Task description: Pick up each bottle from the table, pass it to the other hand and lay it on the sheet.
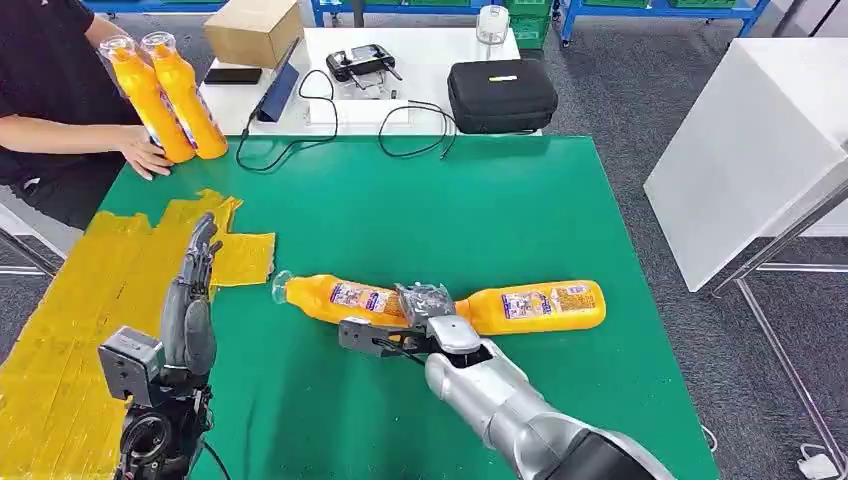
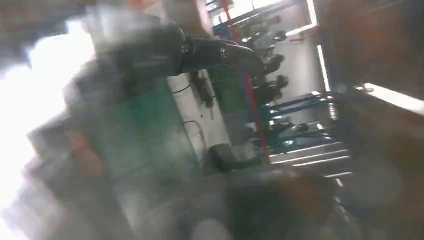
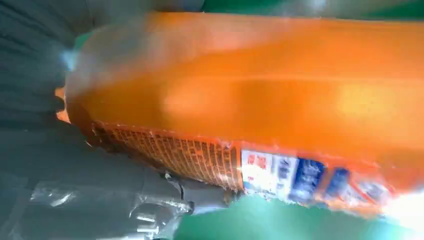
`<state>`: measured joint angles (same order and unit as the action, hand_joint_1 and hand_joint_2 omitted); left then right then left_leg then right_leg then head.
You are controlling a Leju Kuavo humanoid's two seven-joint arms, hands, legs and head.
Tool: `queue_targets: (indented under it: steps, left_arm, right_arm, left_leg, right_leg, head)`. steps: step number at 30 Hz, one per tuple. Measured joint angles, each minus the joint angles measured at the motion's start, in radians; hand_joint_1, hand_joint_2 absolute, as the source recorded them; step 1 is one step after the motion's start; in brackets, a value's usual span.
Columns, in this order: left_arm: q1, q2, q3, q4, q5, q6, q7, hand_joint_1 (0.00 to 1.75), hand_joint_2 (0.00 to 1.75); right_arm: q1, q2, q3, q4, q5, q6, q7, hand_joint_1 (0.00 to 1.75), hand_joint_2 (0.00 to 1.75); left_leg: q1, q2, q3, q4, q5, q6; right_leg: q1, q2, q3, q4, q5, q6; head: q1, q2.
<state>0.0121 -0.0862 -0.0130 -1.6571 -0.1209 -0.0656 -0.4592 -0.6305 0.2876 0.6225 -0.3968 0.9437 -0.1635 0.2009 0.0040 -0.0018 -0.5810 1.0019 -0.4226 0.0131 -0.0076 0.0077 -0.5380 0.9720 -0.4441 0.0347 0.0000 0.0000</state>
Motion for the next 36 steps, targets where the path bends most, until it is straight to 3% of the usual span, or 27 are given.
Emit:
queue_targets:
  steps: [4,16,24,36]
  left_arm:
    - [0.036,-0.004,0.009,-0.003,0.052,-0.006,0.084,0.00,1.75]
    - [0.109,-0.031,0.116,-0.005,0.405,-0.057,0.221,0.00,1.75]
    - [0.150,-0.036,0.131,0.032,0.848,-0.325,0.386,0.00,1.75]
    - [0.174,-0.037,0.087,0.043,0.956,-0.377,0.432,0.00,1.75]
  right_arm:
    - [0.086,-0.020,-0.054,-0.142,-0.078,-0.140,-0.103,1.75,1.75]
    - [0.308,-0.082,-0.090,-0.635,-0.243,-0.197,-0.228,1.75,1.75]
    - [0.305,-0.087,-0.016,-0.674,-0.299,-0.195,-0.269,1.75,1.75]
    - [0.297,-0.076,0.045,-0.674,-0.305,-0.170,-0.275,1.75,1.75]
  left_leg:
    - [0.000,0.000,-0.007,0.000,0.002,0.000]
    - [0.000,-0.001,-0.018,0.000,0.002,0.001]
    - [0.000,-0.001,-0.018,0.000,0.002,0.001]
    - [0.000,-0.001,-0.019,0.000,0.002,0.001]
  right_leg:
    - [0.000,0.000,-0.006,0.000,0.002,-0.002]
    - [0.000,-0.001,-0.016,0.000,0.002,-0.002]
    - [0.000,-0.001,-0.016,0.000,0.002,-0.002]
    - [0.000,-0.001,-0.017,0.000,0.002,-0.002]
  head:
    - [0.000,0.000]
    - [0.000,0.000]
    - [0.000,0.000]
    - [0.000,0.000]
